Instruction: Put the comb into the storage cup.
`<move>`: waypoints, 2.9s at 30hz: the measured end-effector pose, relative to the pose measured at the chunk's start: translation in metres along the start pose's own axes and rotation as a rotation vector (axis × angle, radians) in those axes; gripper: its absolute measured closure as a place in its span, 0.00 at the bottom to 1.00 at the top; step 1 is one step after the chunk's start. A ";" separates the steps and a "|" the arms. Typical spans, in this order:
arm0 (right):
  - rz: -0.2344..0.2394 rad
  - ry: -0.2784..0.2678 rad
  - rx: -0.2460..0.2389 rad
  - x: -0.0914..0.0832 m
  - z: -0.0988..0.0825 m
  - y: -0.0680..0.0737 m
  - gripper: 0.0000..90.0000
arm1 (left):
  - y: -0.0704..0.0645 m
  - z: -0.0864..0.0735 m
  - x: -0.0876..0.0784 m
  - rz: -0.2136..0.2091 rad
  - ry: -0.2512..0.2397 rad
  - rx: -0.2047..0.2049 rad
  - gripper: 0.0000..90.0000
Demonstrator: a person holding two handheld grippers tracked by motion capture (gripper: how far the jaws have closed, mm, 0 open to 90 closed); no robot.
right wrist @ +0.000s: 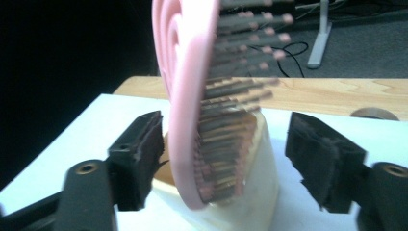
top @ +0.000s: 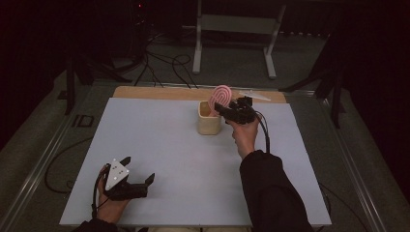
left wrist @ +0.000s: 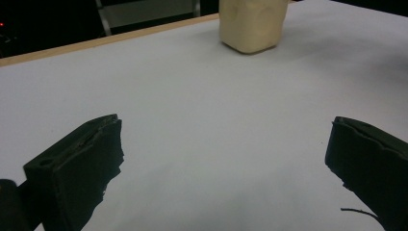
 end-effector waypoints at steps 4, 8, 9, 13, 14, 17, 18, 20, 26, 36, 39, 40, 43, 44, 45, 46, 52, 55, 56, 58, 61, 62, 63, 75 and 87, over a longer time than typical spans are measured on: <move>-0.020 0.018 -0.022 -0.004 -0.006 -0.003 0.25 | 0.000 0.000 0.000 0.000 0.000 0.003 0.00; -0.027 0.043 -0.050 -0.007 -0.013 -0.004 0.21 | -0.001 0.000 0.001 0.001 -0.001 0.004 0.00; -0.023 0.050 -0.051 -0.008 -0.015 -0.004 0.20 | -0.001 0.000 0.001 0.001 -0.001 0.006 0.00; -0.013 0.070 -0.069 -0.010 -0.024 -0.005 0.16 | -0.001 0.001 0.001 0.003 -0.002 0.005 0.00; -0.013 0.078 -0.066 -0.011 -0.026 -0.005 0.16 | -0.001 0.001 0.001 0.005 -0.004 0.004 0.00; -0.002 0.087 -0.065 -0.014 -0.035 -0.007 0.14 | 0.000 0.002 0.000 0.011 -0.010 0.002 0.00; 0.001 0.093 -0.064 -0.015 -0.038 -0.007 0.14 | 0.000 0.002 0.000 0.011 -0.011 -0.002 0.00; -0.001 0.101 -0.067 -0.018 -0.044 -0.010 0.13 | 0.001 0.002 0.000 0.012 -0.010 0.001 0.00; 0.020 0.113 -0.055 -0.029 -0.061 -0.013 0.11 | 0.000 0.002 0.001 0.014 -0.007 0.002 0.00; -0.033 0.102 -0.209 -0.055 -0.072 -0.003 0.10 | 0.000 0.002 0.001 0.018 -0.009 -0.002 0.00; -0.043 0.093 -0.269 -0.065 -0.078 0.003 0.10 | 0.001 0.002 0.000 0.018 -0.013 -0.006 0.00; -0.046 0.097 -0.289 -0.069 -0.081 0.004 0.10 | 0.001 0.003 0.000 0.018 -0.013 -0.006 0.00; -0.061 0.086 -0.326 -0.081 -0.088 0.004 0.10 | 0.001 0.003 0.000 0.019 -0.014 -0.006 0.00; -0.067 0.084 -0.338 -0.085 -0.091 0.004 0.10 | 0.002 0.003 0.000 0.021 -0.015 -0.005 0.00; -0.070 0.079 -0.346 -0.088 -0.093 0.004 0.11 | 0.002 0.003 -0.001 0.023 -0.016 -0.004 0.00; -0.070 0.075 -0.342 -0.093 -0.096 0.004 0.11 | 0.003 0.003 -0.001 0.023 -0.019 -0.007 0.00; -0.051 0.045 -0.362 -0.114 -0.104 0.006 0.11 | 0.006 0.004 -0.002 0.035 -0.024 -0.018 0.00; -0.050 0.049 -0.359 -0.121 -0.114 0.002 0.11 | 0.007 0.004 -0.002 0.038 -0.026 -0.021 0.00; -0.046 0.049 -0.361 -0.123 -0.118 0.001 0.11 | 0.007 0.005 -0.003 0.039 -0.027 -0.021 0.00; -0.050 0.051 -0.358 -0.126 -0.123 -0.002 0.11 | 0.008 0.005 -0.003 0.040 -0.030 -0.020 0.00; -0.041 0.039 -0.351 -0.131 -0.126 -0.003 0.11 | 0.009 0.007 -0.005 0.044 -0.040 -0.018 0.00; -0.036 0.028 -0.346 -0.134 -0.127 -0.003 0.11 | 0.009 0.008 -0.006 0.045 -0.044 -0.020 0.00; -0.035 0.024 -0.352 -0.136 -0.128 -0.003 0.11 | 0.009 0.009 -0.006 0.047 -0.050 -0.018 0.00; -0.062 -0.054 -0.367 -0.165 -0.135 -0.009 0.11 | 0.015 0.015 -0.015 0.061 -0.088 -0.026 0.00; -0.043 -0.130 -0.380 -0.177 -0.129 -0.010 0.11 | 0.014 0.015 -0.014 0.068 -0.095 -0.023 0.00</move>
Point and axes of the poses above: each handheld gripper's, and its own axes: x roughly forward along the jaws, z roughly out of its top, y roughly to its left, the point moved 10 cm from there along x, roughly forward along the jaws, and after that the axes turned 4 degrees about z, right-handed, at the moved point
